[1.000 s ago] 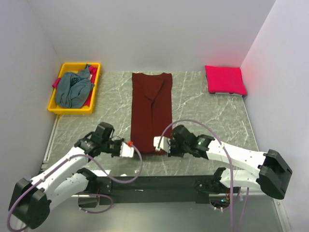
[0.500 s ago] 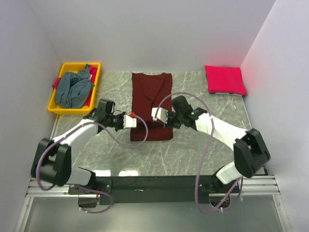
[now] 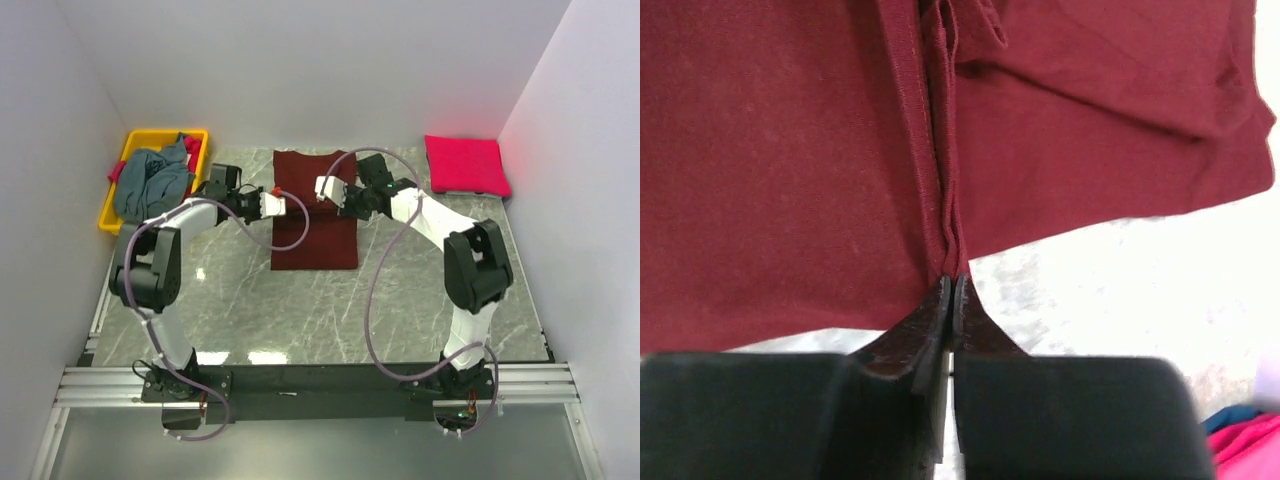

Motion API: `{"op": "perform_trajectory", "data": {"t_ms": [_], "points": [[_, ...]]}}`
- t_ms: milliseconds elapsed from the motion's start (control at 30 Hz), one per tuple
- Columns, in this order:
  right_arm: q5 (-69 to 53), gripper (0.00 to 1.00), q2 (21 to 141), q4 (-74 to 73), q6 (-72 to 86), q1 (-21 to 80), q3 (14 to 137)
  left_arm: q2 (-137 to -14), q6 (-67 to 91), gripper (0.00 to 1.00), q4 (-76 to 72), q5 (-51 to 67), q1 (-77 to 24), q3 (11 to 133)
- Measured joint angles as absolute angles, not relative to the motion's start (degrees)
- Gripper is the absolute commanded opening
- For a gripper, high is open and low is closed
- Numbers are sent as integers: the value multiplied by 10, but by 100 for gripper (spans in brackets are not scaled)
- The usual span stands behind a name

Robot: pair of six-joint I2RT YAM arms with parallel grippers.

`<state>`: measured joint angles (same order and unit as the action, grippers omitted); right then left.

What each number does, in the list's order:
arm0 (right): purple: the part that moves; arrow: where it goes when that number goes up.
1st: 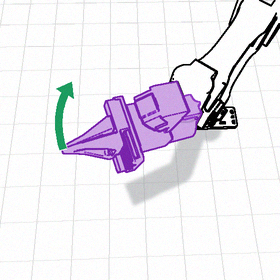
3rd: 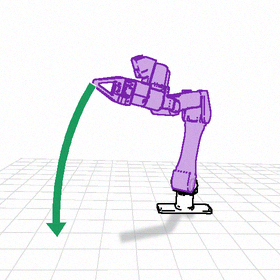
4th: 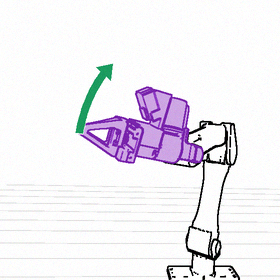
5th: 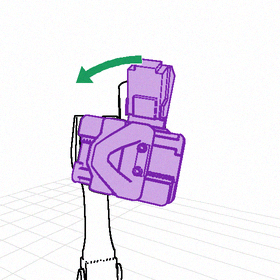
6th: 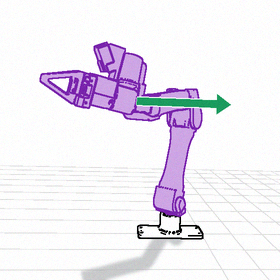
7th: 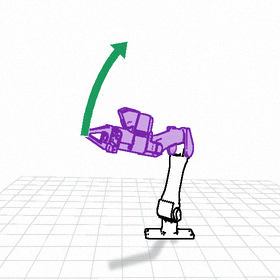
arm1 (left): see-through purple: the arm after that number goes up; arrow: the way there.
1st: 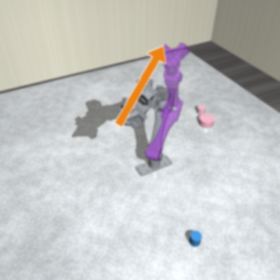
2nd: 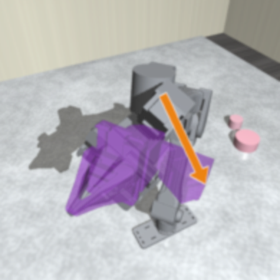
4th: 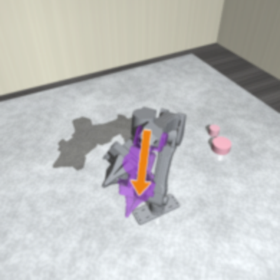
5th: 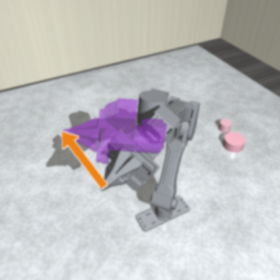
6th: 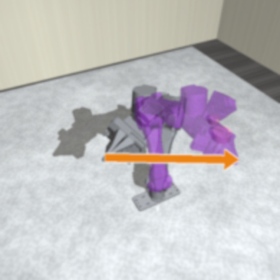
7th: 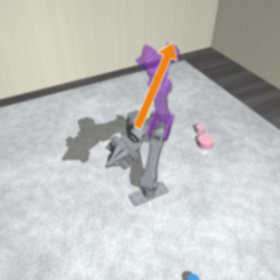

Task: Fold and stack the t-shirts
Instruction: Fold the tshirt

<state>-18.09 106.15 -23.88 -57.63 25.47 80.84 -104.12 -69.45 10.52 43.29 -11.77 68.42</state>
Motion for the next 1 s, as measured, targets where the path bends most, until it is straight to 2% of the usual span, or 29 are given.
{"op": "perform_trajectory", "data": {"t_ms": [33, 67, 100, 133, 200, 300, 367, 500, 567, 733, 867, 1000], "points": [[-180, 21, 1076, -239, -578, 251, 822, -1057, -694, 15, 99, 432, -116, 695], [-177, 43, 1091, -239, -578, 249, 834, -1068, -693, 20, 93, 432, -114, 703], [-172, 56, 1103, -237, -575, 247, 845, -1080, -691, 35, 86, 430, -113, 711], [-169, 64, 1113, -234, -576, 245, 852, -1089, -689, 45, 82, 428, -112, 717], [-159, 65, 1127, -230, -571, 241, 859, -1103, -675, 69, 70, 420, -109, 725], [-155, 64, 1125, -231, -556, 230, 859, -1098, -647, 76, 46, 411, -103, 715], [-155, 60, 1113, -232, -546, 222, 857, -1078, -632, 75, 34, 409, -98, 693], [-166, 42, 1039, -245, -531, 210, 810, -994, -612, 70, 45, 413, -87, 622], [-175, 42, 981, -258, -521, 214, 775, -946, -613, 69, 60, 422, -88, 585], [-186, 53, 899, -246, -507, 278, 680, -864, -623, 69, 74, 432, -116, 486], [-187, 53, 907, -232, -506, 332, 605, -862, -639, 69, 85, 432, -136, 431], [-184, 52, 945, -228, -509, 339, 584, -867, -661, 68, 84, 432, -144, 421]]}}
